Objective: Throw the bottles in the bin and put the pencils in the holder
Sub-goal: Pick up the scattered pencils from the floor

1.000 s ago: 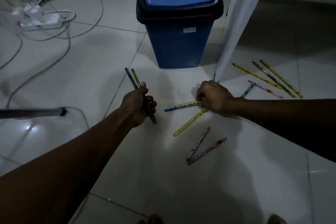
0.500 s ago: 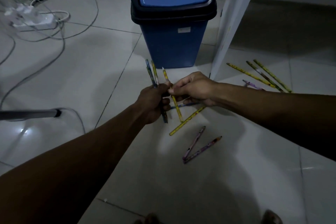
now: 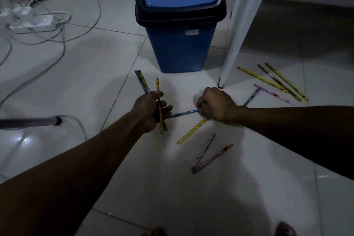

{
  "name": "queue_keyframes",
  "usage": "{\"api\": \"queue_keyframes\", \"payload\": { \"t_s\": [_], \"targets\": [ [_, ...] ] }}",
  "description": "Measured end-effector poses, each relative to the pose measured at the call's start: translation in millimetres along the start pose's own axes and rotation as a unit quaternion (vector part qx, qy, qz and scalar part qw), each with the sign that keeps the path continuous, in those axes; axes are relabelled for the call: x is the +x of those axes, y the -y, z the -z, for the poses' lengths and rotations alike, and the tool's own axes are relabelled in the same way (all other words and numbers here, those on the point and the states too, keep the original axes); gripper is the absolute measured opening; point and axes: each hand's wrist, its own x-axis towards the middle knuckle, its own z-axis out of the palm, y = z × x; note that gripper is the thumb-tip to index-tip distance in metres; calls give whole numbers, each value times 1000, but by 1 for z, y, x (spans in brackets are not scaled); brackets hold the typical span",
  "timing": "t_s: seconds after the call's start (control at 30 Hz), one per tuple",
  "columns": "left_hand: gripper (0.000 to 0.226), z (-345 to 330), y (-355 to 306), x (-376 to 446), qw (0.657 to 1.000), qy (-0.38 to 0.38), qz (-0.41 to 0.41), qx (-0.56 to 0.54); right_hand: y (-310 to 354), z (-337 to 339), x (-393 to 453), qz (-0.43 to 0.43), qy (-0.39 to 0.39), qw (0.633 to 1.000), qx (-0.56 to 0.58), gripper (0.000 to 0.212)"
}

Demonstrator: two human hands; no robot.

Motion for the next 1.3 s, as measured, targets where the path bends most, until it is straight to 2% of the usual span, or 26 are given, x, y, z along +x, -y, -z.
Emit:
{"api": "queue_keyframes", "payload": {
  "t_s": [0.07, 0.13, 0.27, 0.37, 0.5, 0.6, 0.7, 0.77, 0.87, 0.93, 1.0, 1.1, 1.17, 1.23, 1.3],
  "targets": [
    [9, 0, -1, 0, 1000, 23, 16, -2, 0, 0, 2, 23, -12, 999, -35, 14],
    [16, -1, -1, -1, 999, 41, 21, 15, 0, 2, 3, 29, -16, 999, -44, 13],
    [31, -8, 0, -2, 996, 30, 19, 77, -2, 17, -1, 5, -17, 1000, 25, 4],
    [36, -18, 7, -1, 982, 30, -3, 189, -9, 34, -18, -21, -10, 997, 74, 6],
    [41, -33, 22, 6, 914, 52, -73, 397, -24, 39, -51, -106, -6, 980, 169, 19],
    [38, -45, 34, 18, 858, 54, -130, 495, -40, 35, -79, -203, -16, 966, 162, 17],
    [43, -58, 48, 26, 782, 24, -197, 591, -52, 30, -105, -290, -40, 944, 154, 24],
    [51, -68, 54, 26, 746, 24, -222, 628, -57, 25, -118, -334, -19, 918, 214, 26],
    [60, -77, 59, 27, 692, 43, -225, 684, -54, 15, -132, -372, 10, 858, 354, 16],
    [59, -81, 61, 28, 664, 48, -227, 710, -50, 4, -137, -391, 13, 838, 379, 15],
    [53, -85, 63, 27, 660, 45, -230, 714, -42, -8, -139, -409, 17, 825, 389, 20],
    [42, -86, 62, 24, 685, 33, -229, 691, -24, -20, -137, -441, 18, 797, 413, 16],
    [36, -85, 58, 23, 714, 41, -227, 662, -12, -25, -136, -465, 19, 781, 418, 25],
    [27, -81, 52, 20, 759, 55, -218, 612, -2, -30, -132, -472, 19, 755, 454, 34],
    [18, -76, 44, 14, 793, 67, -205, 570, 7, -33, -128, -475, 16, 736, 483, 33]
  ]
}}
